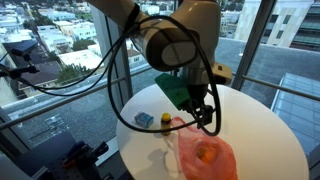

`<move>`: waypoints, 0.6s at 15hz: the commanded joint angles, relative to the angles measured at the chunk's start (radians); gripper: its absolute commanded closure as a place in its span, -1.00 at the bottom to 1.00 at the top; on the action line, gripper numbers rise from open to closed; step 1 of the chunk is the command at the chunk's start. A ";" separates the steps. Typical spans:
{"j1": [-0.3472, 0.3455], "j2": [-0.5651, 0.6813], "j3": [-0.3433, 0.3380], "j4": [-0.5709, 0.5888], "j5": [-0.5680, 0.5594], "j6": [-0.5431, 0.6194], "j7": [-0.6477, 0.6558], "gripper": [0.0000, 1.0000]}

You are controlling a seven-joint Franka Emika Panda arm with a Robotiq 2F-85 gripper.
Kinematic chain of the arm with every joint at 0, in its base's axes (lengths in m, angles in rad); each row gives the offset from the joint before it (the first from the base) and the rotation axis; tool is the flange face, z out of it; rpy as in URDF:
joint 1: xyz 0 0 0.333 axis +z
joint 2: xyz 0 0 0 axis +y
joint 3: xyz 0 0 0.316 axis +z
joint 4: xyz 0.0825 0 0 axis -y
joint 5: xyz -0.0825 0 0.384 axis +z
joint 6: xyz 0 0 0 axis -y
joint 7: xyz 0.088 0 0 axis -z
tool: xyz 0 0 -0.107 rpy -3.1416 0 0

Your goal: Remove the white bottle from the plastic bag

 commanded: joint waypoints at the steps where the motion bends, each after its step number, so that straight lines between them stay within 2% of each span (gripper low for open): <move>1: -0.002 0.000 0.002 0.003 -0.001 -0.004 0.001 -1.00; 9: -0.007 0.043 -0.002 -0.022 -0.065 0.063 -0.053 -1.00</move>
